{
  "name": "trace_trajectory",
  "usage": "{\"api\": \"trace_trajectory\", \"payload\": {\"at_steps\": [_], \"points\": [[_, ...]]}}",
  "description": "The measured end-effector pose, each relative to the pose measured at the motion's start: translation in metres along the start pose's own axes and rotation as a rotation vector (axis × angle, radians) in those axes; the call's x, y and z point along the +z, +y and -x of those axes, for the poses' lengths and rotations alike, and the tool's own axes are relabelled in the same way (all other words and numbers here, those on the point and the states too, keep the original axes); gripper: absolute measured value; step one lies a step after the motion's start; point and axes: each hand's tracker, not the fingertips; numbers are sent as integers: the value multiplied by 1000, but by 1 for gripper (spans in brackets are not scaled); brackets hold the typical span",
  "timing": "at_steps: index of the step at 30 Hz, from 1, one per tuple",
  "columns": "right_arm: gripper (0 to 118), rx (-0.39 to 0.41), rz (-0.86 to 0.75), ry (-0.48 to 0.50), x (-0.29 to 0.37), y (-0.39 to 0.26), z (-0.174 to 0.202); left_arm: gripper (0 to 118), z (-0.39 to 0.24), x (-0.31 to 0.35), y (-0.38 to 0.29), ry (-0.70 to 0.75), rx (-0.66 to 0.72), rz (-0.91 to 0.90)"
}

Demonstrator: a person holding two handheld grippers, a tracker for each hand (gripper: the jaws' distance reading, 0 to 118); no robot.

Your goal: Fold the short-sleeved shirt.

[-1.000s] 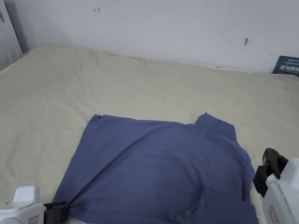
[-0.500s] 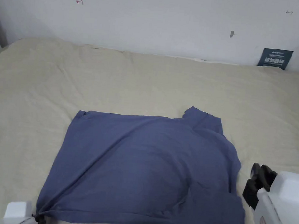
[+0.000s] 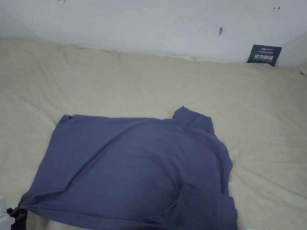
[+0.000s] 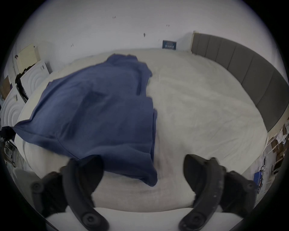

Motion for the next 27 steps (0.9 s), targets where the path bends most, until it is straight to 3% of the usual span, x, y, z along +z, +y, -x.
{"api": "trace_trajectory", "payload": {"at_steps": [1, 2, 3, 4, 5, 13, 20, 27], "points": [[82, -3, 4, 4, -3, -1, -1, 5, -1, 0, 0, 0, 0, 0], [52, -2, 5, 22, -6, -3, -2, 5, -2, 0, 0, -2, 0, 4], [34, -11, -4, 81, -5, -3, -3, 5, -3, 0, 1, -2, 1, 5], [18, -25, -15, 141, -2, -2, -3, 5, 0, -3, 1, -2, 1, 6], [11, -27, -25, 120, 5, 1, 0, 5, 0, -3, 2, -1, 3, 8], [10, 74, -223, 106, 51, 66, 17, 5, 1, -13, 37, 9, 59, -26], [10, 50, -257, 111, 36, 149, 23, 5, -10, -44, 102, 18, 102, -76], [10, 15, -141, 71, -31, 206, 28, 5, -19, -125, 146, 41, 55, 20]]}}
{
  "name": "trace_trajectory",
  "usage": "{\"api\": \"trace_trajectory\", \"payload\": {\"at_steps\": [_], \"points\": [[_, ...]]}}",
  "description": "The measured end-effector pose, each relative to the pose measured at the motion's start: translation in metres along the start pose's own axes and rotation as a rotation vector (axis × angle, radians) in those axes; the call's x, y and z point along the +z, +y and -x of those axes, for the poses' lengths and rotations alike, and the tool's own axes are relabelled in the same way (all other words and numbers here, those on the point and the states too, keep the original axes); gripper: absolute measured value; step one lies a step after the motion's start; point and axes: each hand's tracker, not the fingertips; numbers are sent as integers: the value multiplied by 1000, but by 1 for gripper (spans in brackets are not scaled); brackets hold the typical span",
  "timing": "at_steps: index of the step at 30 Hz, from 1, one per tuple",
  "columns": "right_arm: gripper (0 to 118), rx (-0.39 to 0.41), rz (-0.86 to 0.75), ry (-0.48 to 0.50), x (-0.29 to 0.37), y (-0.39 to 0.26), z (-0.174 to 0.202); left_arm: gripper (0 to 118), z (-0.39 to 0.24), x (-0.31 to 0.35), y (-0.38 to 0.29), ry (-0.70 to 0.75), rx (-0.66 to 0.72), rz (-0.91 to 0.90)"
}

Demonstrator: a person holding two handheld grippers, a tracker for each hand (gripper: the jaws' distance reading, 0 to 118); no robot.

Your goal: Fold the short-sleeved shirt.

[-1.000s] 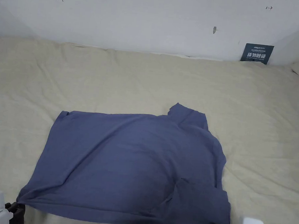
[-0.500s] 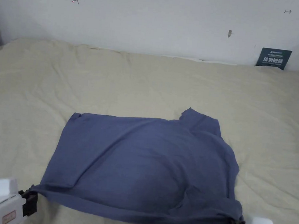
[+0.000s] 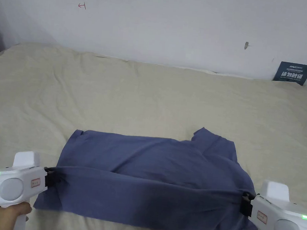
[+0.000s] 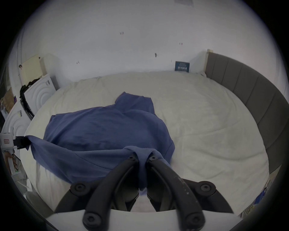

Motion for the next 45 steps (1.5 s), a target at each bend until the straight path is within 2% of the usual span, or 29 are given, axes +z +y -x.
{"api": "trace_trajectory", "payload": {"at_steps": [2, 10, 12, 13, 15, 16, 17, 18, 19, 23, 30, 32, 34, 35, 36, 37, 38, 39, 40, 45], "points": [[10, -29, 53, -14, -27, 5, -1, 5, -5, -27, 6, 3, -19, 52], [11, -58, 226, -57, -112, -2, -2, 6, -17, -97, 0, 67, -144, 213], [11, -68, 221, -56, -119, -8, -6, 14, -18, -93, 1, 65, -143, 202], [18, -73, 206, -57, -114, -6, -6, 24, -19, -90, 2, 69, -141, 200], [45, -62, 194, -51, -92, -3, 6, 78, -20, -82, 6, 70, -142, 194], [63, -46, 161, -39, -81, -1, 8, 101, -20, -75, 9, 68, -131, 182], [85, -43, 113, -32, -70, 1, 10, 117, -22, -63, 12, 71, -119, 160], [99, -45, 77, -27, -58, 2, 11, 117, -23, -53, 15, 62, -107, 134], [106, -42, 34, -14, -56, 5, 0, 116, -24, -39, 18, 42, -94, 87], [106, -30, -167, 29, 21, 17, 9, 114, -33, 27, 30, -20, -55, -77], [107, 51, -479, -7, 148, 10, 25, 114, -49, 140, 18, -75, -66, -366], [107, 65, -560, -17, 174, 1, 30, 107, -53, 165, 6, -79, -83, -445], [106, 82, -612, -31, 193, -9, 33, 91, -58, 183, -5, -71, -106, -518], [99, 90, -634, -51, 199, -14, 34, 75, -60, 191, -12, -68, -120, -553], [87, 99, -648, -60, 204, -19, 35, 58, -62, 197, -17, -63, -134, -577], [69, 102, -651, -63, 209, -24, 37, 40, -63, 200, -22, -55, -143, -601], [36, 113, -662, -64, 212, -28, 38, 14, -66, 203, -27, -46, -154, -616], [14, 119, -663, -61, 212, -30, 38, 0, -67, 205, -31, -43, -157, -619], [5, 130, -659, -63, 213, -32, 38, 0, -69, 207, -35, -41, -158, -623], [1, 129, -653, -36, 216, -40, 42, 0, -65, 203, -38, -84, -156, -569]]}}
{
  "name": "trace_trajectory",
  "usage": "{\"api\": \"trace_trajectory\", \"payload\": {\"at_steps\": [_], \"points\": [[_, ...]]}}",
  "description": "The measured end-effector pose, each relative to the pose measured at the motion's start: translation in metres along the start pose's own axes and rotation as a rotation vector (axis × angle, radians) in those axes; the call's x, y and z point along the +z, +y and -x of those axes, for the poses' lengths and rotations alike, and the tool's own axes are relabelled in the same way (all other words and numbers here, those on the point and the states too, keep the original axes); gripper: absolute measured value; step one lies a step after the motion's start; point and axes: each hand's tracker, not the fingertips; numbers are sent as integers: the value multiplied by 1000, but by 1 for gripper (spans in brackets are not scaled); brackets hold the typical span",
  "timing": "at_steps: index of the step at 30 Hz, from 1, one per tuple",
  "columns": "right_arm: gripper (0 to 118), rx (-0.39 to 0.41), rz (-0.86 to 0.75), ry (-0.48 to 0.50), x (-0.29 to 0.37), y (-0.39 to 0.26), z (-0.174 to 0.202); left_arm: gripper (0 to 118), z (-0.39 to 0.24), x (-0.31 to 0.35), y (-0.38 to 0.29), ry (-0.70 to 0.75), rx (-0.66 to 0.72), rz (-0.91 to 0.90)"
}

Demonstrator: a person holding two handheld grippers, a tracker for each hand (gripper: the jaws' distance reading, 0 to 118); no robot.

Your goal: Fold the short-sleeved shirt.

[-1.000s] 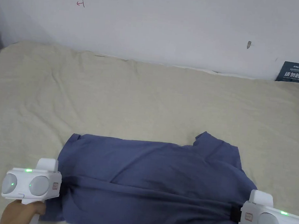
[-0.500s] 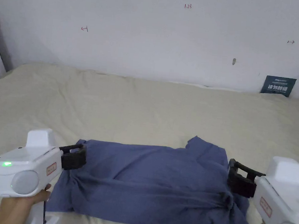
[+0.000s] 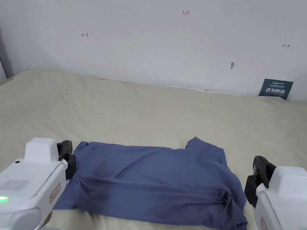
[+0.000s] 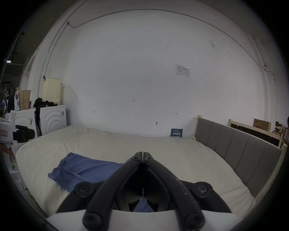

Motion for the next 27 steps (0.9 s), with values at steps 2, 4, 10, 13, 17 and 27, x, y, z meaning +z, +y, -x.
{"api": "trace_trajectory", "payload": {"at_steps": [2, 4, 10, 13, 17, 27], "points": [[1, 0, 0, -3, -3, 1, -3, 0, 2, -4, -3, 7, -8, 13], [2, -12, -3, -3, -4, 0, -3, 0, 5, -11, -5, -3, -5, 46], [2, -21, 27, 1, -23, -3, -7, 0, 28, -71, -21, -30, 65, 314], [2, -21, 48, -1, -34, -8, -6, 0, 44, -106, -37, -20, 134, 420], [2, -17, 85, -7, -50, -16, -7, 57, 67, -152, -62, 20, 201, 551], [2, -32, 202, -35, -86, -44, -19, 75, 87, -199, -134, 132, 179, 808]]}}
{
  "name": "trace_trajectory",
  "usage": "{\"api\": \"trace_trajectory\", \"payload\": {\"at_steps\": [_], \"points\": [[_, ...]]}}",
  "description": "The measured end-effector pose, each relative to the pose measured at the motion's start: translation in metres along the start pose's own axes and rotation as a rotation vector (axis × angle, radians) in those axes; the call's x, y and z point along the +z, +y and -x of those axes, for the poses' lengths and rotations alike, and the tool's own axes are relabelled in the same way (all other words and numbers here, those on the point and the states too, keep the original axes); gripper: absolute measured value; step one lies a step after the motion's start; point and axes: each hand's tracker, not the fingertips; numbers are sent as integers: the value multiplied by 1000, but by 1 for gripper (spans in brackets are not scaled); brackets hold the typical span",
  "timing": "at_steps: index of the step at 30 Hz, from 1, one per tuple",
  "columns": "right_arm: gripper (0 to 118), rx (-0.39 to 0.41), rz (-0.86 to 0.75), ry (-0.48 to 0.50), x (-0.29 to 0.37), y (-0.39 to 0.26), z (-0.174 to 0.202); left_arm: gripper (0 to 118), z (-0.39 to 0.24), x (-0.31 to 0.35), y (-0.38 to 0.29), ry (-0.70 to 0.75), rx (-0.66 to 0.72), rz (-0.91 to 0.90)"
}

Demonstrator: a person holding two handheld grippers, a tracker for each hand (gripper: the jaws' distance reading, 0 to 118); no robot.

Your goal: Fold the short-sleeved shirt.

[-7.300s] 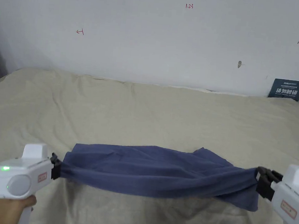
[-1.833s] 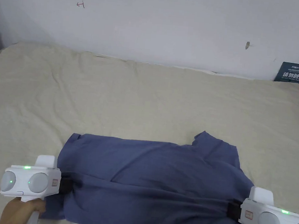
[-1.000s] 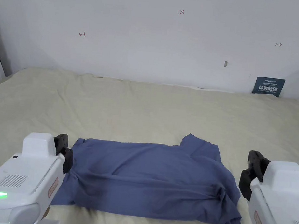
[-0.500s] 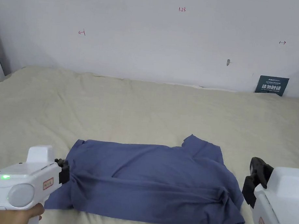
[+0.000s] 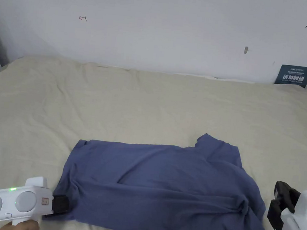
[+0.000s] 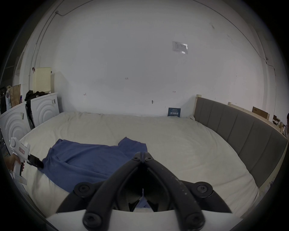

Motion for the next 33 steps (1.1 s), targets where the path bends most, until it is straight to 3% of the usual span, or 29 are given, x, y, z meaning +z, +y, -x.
{"api": "trace_trajectory", "payload": {"at_steps": [2, 3, 4, 5, 7, 9, 11, 14, 15, 19, 23, 25, 26, 27, 28, 31, 33], "points": [[2, 3, 23, -1, -7, -4, 0, 55, 0, -7, -10, -2, -14, 27], [2, 1, 30, -2, -9, -6, -1, 51, -2, -8, -15, 0, -24, 23], [2, -2, 41, 0, -12, -8, -1, 36, -4, -5, -19, 19, -50, -17], [3, -9, 60, 3, -17, -10, -2, 7, -6, -2, -20, 6, -57, -37], [9, -31, 96, 2, -26, -16, -5, 7, -9, -1, -16, -6, -66, -39], [46, -54, 153, -2, -39, -23, -9, 7, -10, 2, -11, -20, -64, -31], [62, -62, 234, -4, -58, -37, -13, 7, -12, 12, -11, -18, -98, -86], [109, -82, 397, -13, -91, -62, -18, 7, -12, 31, -5, -36, -123, -124], [115, -92, 435, -13, -101, -72, -20, 7, -12, 35, -3, -43, -129, -130], [111, -131, 582, -40, -141, -110, -22, 7, -12, 48, 5, -57, -139, -159], [53, -133, 664, -18, -159, -130, -18, 7, -9, 46, 2, -55, -142, -157], [46, -131, 647, -23, -154, -132, -15, 7, -7, 44, -2, -51, -136, -146], [19, -126, 627, -24, -149, -128, -15, 7, -5, 44, -4, -51, -128, -140], [7, -136, 625, 1, -151, -131, -21, 7, -3, 44, -7, -51, -121, -136], [6, -168, 617, 46, -148, -129, -22, 7, -1, 44, -9, -53, -113, -132], [6, -116, 565, 28, -131, -120, -26, 7, 5, 49, -15, -53, -89, -128], [6, -121, 528, 30, -116, -112, -33, 7, 10, 53, -19, -57, -63, -133]]}}
